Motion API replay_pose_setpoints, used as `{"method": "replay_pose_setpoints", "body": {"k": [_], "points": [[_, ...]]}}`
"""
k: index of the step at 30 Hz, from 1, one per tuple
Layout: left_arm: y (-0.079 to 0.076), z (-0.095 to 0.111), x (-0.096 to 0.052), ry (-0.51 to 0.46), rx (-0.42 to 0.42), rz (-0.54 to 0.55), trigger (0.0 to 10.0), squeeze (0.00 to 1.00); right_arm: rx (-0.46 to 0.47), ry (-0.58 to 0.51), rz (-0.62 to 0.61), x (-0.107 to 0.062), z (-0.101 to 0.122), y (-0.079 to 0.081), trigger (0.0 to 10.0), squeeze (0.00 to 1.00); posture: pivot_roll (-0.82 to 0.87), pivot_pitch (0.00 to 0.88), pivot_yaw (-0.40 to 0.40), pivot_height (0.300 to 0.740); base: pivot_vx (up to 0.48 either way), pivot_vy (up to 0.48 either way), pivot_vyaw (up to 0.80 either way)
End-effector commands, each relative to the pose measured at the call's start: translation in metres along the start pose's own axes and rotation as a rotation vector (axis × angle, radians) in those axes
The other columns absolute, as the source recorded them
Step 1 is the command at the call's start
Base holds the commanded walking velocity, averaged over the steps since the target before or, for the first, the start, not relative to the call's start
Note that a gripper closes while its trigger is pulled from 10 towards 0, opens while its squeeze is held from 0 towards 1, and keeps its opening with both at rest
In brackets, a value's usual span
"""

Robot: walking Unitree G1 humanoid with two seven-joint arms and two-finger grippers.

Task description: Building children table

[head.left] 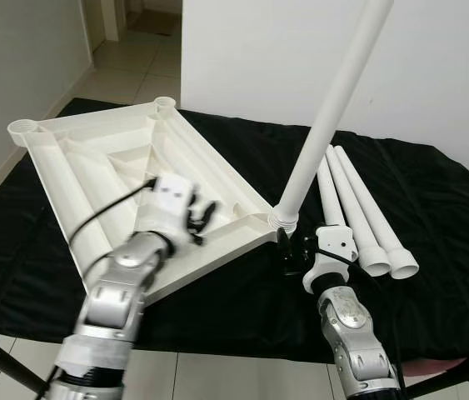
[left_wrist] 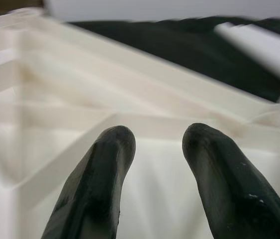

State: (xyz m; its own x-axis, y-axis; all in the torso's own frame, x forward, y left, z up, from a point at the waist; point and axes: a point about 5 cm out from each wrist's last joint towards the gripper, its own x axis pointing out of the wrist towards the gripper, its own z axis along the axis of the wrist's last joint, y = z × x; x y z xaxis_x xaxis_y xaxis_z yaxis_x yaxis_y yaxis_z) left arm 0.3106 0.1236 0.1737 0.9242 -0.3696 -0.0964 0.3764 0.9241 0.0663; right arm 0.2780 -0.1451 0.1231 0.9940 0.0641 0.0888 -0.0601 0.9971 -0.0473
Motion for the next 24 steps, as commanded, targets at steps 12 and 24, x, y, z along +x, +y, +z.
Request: {"method": "replay_pose_setpoints", "body": {"k": [12, 24], "points": [[0.069, -0.007, -0.013, 0.147, 0.207, 0.342, 10.0, 0.00, -0.010, -0.018, -0.059, -0.001, 0.001, -0.012, 10.0, 0.00, -0.03, 0.000, -0.058, 0.740, 0.000, 0.000, 0.00], [0.080, -0.022, -0.022, 0.297, 0.449, 0.316, 10.0, 0.00, -0.022, 0.000, -0.101, -0.006, -0.002, -0.024, 10.0, 0.00, -0.03, 0.000, -0.062, 0.740, 0.000, 0.000, 0.00]]}}
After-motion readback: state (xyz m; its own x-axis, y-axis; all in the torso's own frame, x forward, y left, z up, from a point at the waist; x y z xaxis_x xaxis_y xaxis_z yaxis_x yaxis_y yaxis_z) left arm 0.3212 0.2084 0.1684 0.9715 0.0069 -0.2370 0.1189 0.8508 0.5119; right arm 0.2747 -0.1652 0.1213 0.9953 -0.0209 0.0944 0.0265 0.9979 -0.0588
